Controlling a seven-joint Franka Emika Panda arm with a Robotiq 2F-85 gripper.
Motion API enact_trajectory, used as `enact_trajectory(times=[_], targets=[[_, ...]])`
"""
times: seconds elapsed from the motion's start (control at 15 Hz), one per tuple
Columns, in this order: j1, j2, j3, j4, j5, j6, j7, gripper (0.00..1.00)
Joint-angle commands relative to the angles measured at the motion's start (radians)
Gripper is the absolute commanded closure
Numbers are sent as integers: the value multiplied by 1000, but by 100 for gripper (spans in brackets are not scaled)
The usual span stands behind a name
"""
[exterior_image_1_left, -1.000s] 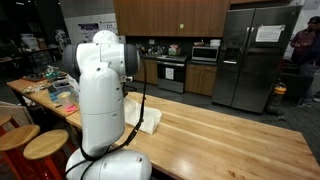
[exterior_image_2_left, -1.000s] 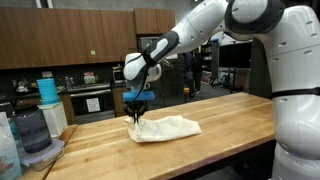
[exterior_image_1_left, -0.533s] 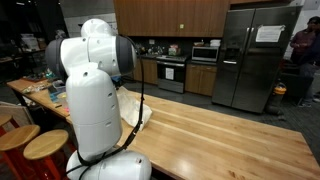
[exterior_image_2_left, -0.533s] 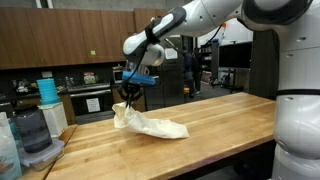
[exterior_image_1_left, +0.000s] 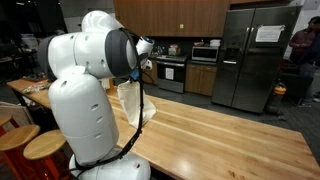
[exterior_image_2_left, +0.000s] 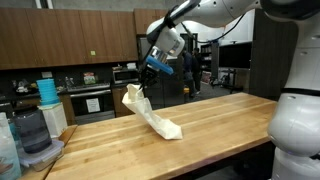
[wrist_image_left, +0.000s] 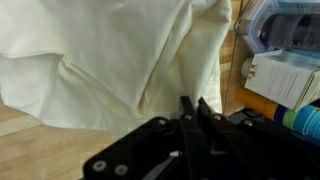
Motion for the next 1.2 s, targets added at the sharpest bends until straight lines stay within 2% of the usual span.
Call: enact_trajectory(times=[0.0,0.2,0.4,0.87,1.13], targets=[[-63,-46,-81,-86,128,-47,-157,98],[-114,-28,-140,-135,197,-99,-271,98],[-153,-23,-173,-196,216,-136,-339,98],[-166,-20,-168,-295,152,-139,-359,98],[-163,-7,-145,-319,-3,-116,-264,98]])
